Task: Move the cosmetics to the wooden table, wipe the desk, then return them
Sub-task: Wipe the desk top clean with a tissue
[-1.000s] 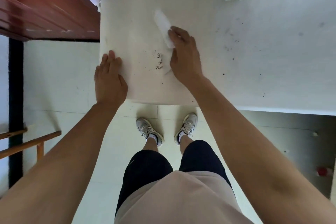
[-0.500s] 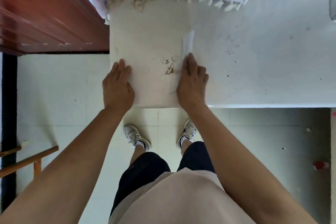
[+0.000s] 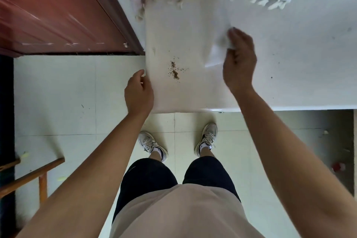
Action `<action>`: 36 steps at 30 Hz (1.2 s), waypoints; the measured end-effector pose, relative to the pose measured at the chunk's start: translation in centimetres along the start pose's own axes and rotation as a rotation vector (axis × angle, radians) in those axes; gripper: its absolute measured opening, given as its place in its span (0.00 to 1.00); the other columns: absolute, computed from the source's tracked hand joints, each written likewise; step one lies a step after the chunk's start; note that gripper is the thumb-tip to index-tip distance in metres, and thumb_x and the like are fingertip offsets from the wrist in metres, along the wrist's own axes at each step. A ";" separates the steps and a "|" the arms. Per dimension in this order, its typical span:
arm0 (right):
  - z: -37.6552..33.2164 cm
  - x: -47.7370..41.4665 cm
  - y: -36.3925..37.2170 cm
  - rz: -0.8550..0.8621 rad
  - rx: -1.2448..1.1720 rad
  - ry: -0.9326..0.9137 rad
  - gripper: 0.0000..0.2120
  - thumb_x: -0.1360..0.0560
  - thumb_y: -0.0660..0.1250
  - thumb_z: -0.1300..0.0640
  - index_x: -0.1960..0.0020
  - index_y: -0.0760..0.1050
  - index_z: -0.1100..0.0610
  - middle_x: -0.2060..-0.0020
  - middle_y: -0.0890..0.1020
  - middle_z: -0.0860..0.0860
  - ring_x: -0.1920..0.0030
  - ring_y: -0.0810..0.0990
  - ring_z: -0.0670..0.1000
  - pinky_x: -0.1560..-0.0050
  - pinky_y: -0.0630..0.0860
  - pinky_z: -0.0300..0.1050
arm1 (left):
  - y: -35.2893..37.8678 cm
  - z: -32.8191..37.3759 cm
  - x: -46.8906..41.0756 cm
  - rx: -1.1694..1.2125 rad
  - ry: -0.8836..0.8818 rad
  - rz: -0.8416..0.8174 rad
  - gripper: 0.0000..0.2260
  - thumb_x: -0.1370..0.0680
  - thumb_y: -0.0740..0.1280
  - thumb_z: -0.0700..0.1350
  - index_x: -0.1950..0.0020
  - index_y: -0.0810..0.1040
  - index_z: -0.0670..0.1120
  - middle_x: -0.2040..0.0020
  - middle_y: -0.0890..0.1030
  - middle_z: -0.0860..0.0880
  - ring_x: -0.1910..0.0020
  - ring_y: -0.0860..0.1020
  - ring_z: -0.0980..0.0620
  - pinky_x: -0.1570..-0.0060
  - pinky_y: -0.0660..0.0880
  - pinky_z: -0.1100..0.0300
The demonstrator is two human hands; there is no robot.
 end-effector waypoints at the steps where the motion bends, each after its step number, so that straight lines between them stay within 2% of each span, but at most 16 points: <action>1: 1.5 -1.1 -1.7 0.087 0.063 0.035 0.26 0.31 0.55 0.71 0.36 0.76 0.66 0.38 0.77 0.62 0.37 0.76 0.61 0.33 0.71 0.54 | 0.2 0.2 -0.2 -0.026 0.032 -0.005 0.16 0.17 0.57 0.47 0.31 0.73 0.47 0.41 0.79 0.45 0.42 0.76 0.47 0.48 0.64 0.64; 4: 7.2 -3.2 -4.5 0.190 0.311 0.338 0.33 0.32 0.52 0.71 0.29 0.70 0.58 0.32 0.73 0.54 0.37 0.73 0.58 0.35 0.65 0.42 | 0.7 0.1 -0.5 -0.043 0.079 -0.018 0.17 0.16 0.56 0.48 0.29 0.72 0.47 0.42 0.77 0.42 0.44 0.76 0.46 0.50 0.63 0.66; 6: 9.6 -3.4 -3.2 0.053 0.529 0.498 0.35 0.30 0.54 0.70 0.25 0.64 0.53 0.26 0.66 0.49 0.36 0.69 0.59 0.37 0.65 0.45 | 0.9 -0.2 -0.5 -0.036 0.096 -0.017 0.17 0.16 0.56 0.47 0.28 0.71 0.46 0.42 0.77 0.42 0.44 0.76 0.46 0.51 0.61 0.69; 7: 9.6 -3.4 -2.0 -0.029 0.607 0.500 0.36 0.30 0.56 0.71 0.24 0.63 0.52 0.25 0.64 0.47 0.36 0.68 0.61 0.38 0.66 0.48 | 0.9 -0.3 -0.4 -0.034 0.107 -0.011 0.17 0.16 0.56 0.47 0.28 0.71 0.46 0.42 0.77 0.41 0.43 0.76 0.46 0.51 0.61 0.70; 9: 7.4 -3.6 1.4 -0.149 0.650 0.369 0.38 0.33 0.58 0.72 0.25 0.64 0.51 0.24 0.63 0.45 0.38 0.68 0.62 0.41 0.67 0.50 | 0.9 -0.2 -0.4 -0.034 0.120 0.000 0.18 0.16 0.56 0.47 0.28 0.71 0.45 0.41 0.77 0.41 0.42 0.76 0.46 0.50 0.61 0.71; 12: 1.8 -2.5 7.8 -0.369 0.591 0.016 0.39 0.35 0.56 0.71 0.26 0.67 0.53 0.25 0.66 0.46 0.41 0.70 0.62 0.46 0.69 0.49 | 1.0 -0.3 -0.2 -0.025 0.107 0.011 0.18 0.16 0.57 0.47 0.27 0.70 0.45 0.40 0.77 0.42 0.40 0.75 0.46 0.48 0.61 0.71; 15: -3.1 0.4 12.7 -0.564 0.424 -0.232 0.35 0.33 0.55 0.73 0.27 0.70 0.56 0.27 0.70 0.49 0.41 0.71 0.62 0.41 0.70 0.52 | 1.1 -0.3 -0.1 -0.017 0.106 0.021 0.17 0.16 0.57 0.46 0.28 0.71 0.44 0.41 0.77 0.41 0.41 0.76 0.46 0.46 0.63 0.69; 18: -4.8 1.0 12.8 -0.559 0.276 -0.316 0.31 0.31 0.55 0.75 0.32 0.75 0.59 0.31 0.75 0.51 0.42 0.72 0.61 0.39 0.71 0.52 | 1.1 -0.5 -0.2 -0.020 0.119 0.021 0.17 0.16 0.58 0.46 0.28 0.71 0.44 0.41 0.78 0.41 0.41 0.76 0.46 0.46 0.62 0.71; 21: -1.4 -2.5 8.2 -0.262 0.266 -0.048 0.32 0.33 0.54 0.74 0.32 0.75 0.59 0.32 0.75 0.52 0.39 0.72 0.60 0.36 0.69 0.44 | 1.3 -1.0 -0.2 -0.019 0.101 0.007 0.18 0.16 0.57 0.48 0.27 0.70 0.46 0.41 0.78 0.43 0.42 0.76 0.48 0.47 0.63 0.70; 23: 2.1 -5.1 5.4 -0.099 0.426 0.227 0.32 0.31 0.54 0.72 0.29 0.71 0.58 0.28 0.70 0.51 0.36 0.69 0.58 0.36 0.67 0.43 | 1.5 -1.3 -0.2 -0.007 0.078 -0.007 0.18 0.16 0.56 0.50 0.26 0.69 0.49 0.44 0.78 0.45 0.43 0.76 0.49 0.47 0.64 0.67; 25: 3.9 -6.9 5.0 -0.088 0.570 0.414 0.31 0.29 0.56 0.72 0.26 0.65 0.59 0.24 0.62 0.50 0.32 0.65 0.57 0.35 0.65 0.46 | 1.6 -1.6 -0.3 0.000 0.066 -0.018 0.19 0.16 0.55 0.52 0.25 0.68 0.51 0.45 0.78 0.46 0.43 0.75 0.50 0.46 0.64 0.66; 26: 3.8 -7.5 5.9 -0.135 0.611 0.418 0.32 0.29 0.57 0.72 0.25 0.62 0.59 0.23 0.60 0.51 0.31 0.64 0.58 0.35 0.64 0.48 | 1.6 -1.8 -0.3 -0.001 0.064 -0.020 0.19 0.16 0.55 0.52 0.25 0.67 0.52 0.45 0.78 0.46 0.43 0.75 0.51 0.47 0.64 0.67; 27: 3.0 -7.9 7.2 -0.195 0.641 0.361 0.34 0.29 0.57 0.72 0.24 0.60 0.59 0.23 0.58 0.52 0.30 0.63 0.59 0.35 0.63 0.49 | 1.6 -1.9 -0.4 -0.008 0.066 -0.020 0.19 0.16 0.55 0.52 0.25 0.67 0.52 0.44 0.78 0.46 0.43 0.75 0.51 0.47 0.63 0.68; 30: -1.2 -7.4 12.5 -0.406 0.664 0.022 0.37 0.32 0.55 0.74 0.24 0.61 0.56 0.22 0.58 0.51 0.29 0.62 0.60 0.33 0.61 0.52 | 1.6 -2.0 -0.6 -0.034 0.073 -0.026 0.19 0.16 0.55 0.53 0.26 0.68 0.53 0.42 0.79 0.46 0.43 0.74 0.53 0.49 0.61 0.71; 34: -5.7 -3.3 16.3 -0.658 0.498 -0.301 0.31 0.26 0.55 0.71 0.28 0.71 0.50 0.26 0.68 0.45 0.30 0.66 0.56 0.34 0.63 0.48 | 1.5 -2.2 -0.6 -0.031 0.055 -0.032 0.19 0.16 0.55 0.53 0.26 0.68 0.53 0.42 0.79 0.47 0.42 0.74 0.53 0.50 0.61 0.72; 36: -6.5 -1.9 14.8 -0.621 0.337 -0.363 0.26 0.25 0.56 0.71 0.34 0.78 0.51 0.32 0.76 0.46 0.35 0.71 0.55 0.36 0.67 0.45 | 1.6 -2.2 -0.5 -0.012 0.047 -0.028 0.19 0.16 0.56 0.54 0.26 0.68 0.54 0.41 0.78 0.47 0.42 0.74 0.52 0.49 0.61 0.71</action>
Point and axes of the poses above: each hand's wrist, its own x-axis away from the middle knuckle, its own y-axis out of the palm, z = x × y, the point moved 8 cm from there along -x, towards the middle knuckle
